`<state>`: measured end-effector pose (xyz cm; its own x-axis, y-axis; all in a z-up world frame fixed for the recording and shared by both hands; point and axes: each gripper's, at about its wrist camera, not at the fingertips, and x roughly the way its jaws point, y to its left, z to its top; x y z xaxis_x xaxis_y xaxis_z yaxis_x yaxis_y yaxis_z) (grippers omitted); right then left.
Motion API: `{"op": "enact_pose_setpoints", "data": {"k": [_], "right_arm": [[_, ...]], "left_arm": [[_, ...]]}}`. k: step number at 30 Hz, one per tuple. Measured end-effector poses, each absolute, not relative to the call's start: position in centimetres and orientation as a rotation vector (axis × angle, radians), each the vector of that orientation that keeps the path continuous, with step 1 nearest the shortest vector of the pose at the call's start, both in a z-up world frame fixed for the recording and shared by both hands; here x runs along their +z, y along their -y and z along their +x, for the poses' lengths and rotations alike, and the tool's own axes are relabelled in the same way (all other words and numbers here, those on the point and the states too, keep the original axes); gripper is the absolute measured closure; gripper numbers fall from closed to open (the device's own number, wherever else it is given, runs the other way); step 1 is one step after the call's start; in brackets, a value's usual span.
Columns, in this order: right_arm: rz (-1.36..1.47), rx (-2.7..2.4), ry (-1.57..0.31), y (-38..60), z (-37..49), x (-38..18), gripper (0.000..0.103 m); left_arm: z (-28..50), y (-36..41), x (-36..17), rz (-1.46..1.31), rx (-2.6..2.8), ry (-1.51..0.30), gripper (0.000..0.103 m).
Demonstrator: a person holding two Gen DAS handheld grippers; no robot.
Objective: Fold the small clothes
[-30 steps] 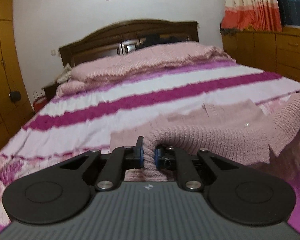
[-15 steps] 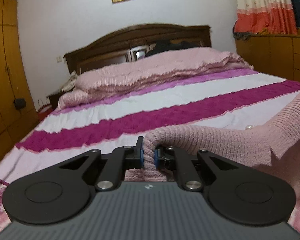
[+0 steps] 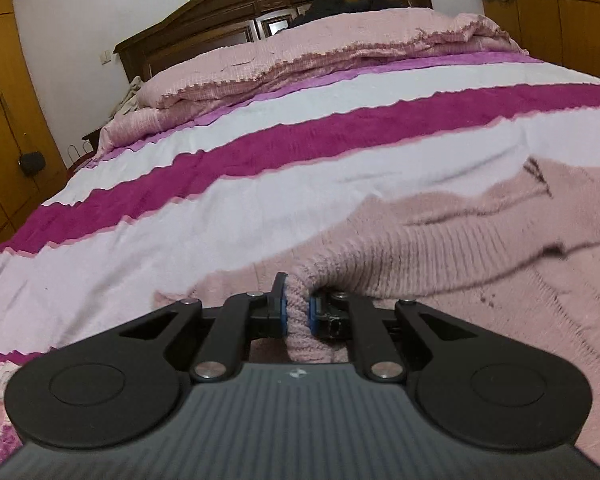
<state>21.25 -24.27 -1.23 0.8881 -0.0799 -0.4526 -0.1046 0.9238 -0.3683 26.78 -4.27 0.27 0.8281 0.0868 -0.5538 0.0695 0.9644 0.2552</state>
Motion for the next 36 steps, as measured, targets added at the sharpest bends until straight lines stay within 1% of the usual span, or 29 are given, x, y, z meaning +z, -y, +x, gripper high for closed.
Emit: {"op": "enact_pose_setpoints", "data": {"k": [3,4,5,6,7,8,9,10,11,12,17,20,24,31,36], "right_arm": [[-0.366,0.033,-0.508,24.6,21.5,-0.9,0.091],[-0.349,0.044,-0.523,24.8,21.7,-0.7,0.091],[-0.329,0.056,-0.534,25.0,21.8,-0.4,0.091],[-0.306,0.067,-0.544,25.4,21.7,0.0,0.09],[-0.285,0.077,-0.554,25.7,21.6,0.4,0.085],[-0.263,0.088,-0.561,26.1,21.3,0.8,0.075],[-0.24,0.092,-0.559,26.4,21.0,1.3,0.07],[-0.221,0.101,-0.557,26.8,20.5,1.9,0.061],[-0.208,0.115,-0.555,27.1,20.2,2.2,0.055],[-0.194,0.131,-0.554,27.5,19.6,2.7,0.053],[-0.171,0.147,-0.547,29.1,17.5,4.0,0.052],[-0.189,0.161,-0.544,29.9,16.4,4.2,0.052],[-0.204,0.19,-0.547,30.6,15.1,4.2,0.052],[-0.267,0.187,-0.573,30.2,14.6,2.7,0.052],[-0.35,0.254,-0.559,28.8,15.0,2.3,0.052]], "left_arm": [[26.9,4.2,0.2,0.278,0.008,-0.596,0.091],[26.8,4.1,0.3,0.278,0.01,-0.596,0.089],[26.6,4.0,0.5,0.277,0.01,-0.595,0.084],[26.3,4.0,0.8,0.28,0.006,-0.595,0.082],[25.8,4.0,1.1,0.288,0.001,-0.595,0.076],[25.3,4.0,1.5,0.296,-0.006,-0.593,0.067],[24.7,3.9,1.8,0.304,-0.014,-0.592,0.063],[24.1,3.8,2.2,0.305,-0.018,-0.587,0.054],[23.5,3.5,2.6,0.305,-0.019,-0.582,0.05],[22.9,3.5,3.1,0.307,-0.02,-0.573,0.049],[19.4,3.2,5.1,0.343,-0.06,-0.517,0.042],[17.7,2.9,5.7,0.342,-0.087,-0.518,0.039],[16.3,1.9,5.8,0.336,-0.117,-0.542,0.038],[15.2,1.9,4.3,0.369,-0.236,-0.592,0.037],[15.3,3.9,2.8,0.5,-0.223,-0.573,0.037]]}}
